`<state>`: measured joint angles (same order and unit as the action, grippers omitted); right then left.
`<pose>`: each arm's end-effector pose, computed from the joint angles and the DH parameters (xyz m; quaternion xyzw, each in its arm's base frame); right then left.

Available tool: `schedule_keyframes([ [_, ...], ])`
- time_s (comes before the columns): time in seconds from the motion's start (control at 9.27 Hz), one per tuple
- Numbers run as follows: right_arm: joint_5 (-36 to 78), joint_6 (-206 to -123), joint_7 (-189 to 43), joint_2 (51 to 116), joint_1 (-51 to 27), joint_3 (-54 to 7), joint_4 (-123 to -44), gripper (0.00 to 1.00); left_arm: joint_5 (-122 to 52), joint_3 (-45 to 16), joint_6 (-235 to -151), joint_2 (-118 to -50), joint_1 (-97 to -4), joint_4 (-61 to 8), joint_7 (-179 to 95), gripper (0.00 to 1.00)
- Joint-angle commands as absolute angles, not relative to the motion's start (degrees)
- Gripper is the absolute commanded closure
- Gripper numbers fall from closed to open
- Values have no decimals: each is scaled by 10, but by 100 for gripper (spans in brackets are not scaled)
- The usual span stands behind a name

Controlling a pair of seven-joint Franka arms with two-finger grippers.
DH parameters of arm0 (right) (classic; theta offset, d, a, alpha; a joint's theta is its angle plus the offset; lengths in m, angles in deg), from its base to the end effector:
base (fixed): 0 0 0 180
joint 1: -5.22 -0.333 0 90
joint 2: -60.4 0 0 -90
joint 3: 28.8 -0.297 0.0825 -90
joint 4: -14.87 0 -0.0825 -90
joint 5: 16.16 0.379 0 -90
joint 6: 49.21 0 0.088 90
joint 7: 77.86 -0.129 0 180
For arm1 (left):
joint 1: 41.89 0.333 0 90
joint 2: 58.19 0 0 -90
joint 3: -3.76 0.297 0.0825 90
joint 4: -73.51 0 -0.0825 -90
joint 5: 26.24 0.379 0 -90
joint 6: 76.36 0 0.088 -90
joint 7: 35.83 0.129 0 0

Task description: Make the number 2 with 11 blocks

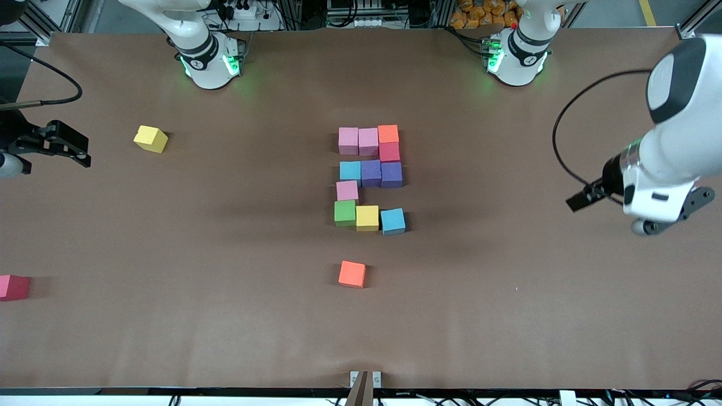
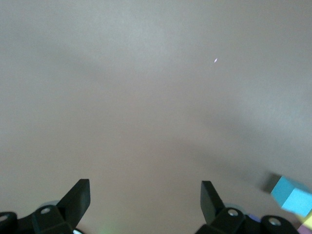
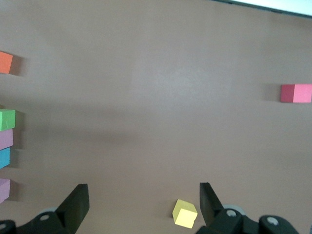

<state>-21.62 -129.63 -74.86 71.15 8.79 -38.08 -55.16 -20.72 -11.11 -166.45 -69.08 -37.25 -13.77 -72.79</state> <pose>0.5831 0.0343 0.6235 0.9973 0.0667 -0.0013 0.0320 0.5867 -0.0823 0.5003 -0.9711 -0.2279 0.0521 0.0486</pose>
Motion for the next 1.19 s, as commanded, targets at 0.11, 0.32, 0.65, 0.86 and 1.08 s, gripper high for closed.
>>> schedule_keyframes([
  [0.11,-225,-1295,-769,687,100,-396,-568,0,-247,15,-1666,-578,-458,-219,-593,0],
  [0.32,-208,-1294,-769,687,107,-393,-568,0,-270,33,-1661,-571,-457,-167,-512,0],
  [0.65,-208,-1302,-770,686,120,-391,-568,0,-271,31,-1612,-575,-454,-106,-494,0],
  [0.86,-199,-1302,-833,687,133,-392,-568,0,-268,24,-1586,-574,-452,-96,-436,0],
  [1.08,-196,-1302,-836,687,140,-393,-568,0,-268,19,-1586,-576,-452,-93,-435,0],
])
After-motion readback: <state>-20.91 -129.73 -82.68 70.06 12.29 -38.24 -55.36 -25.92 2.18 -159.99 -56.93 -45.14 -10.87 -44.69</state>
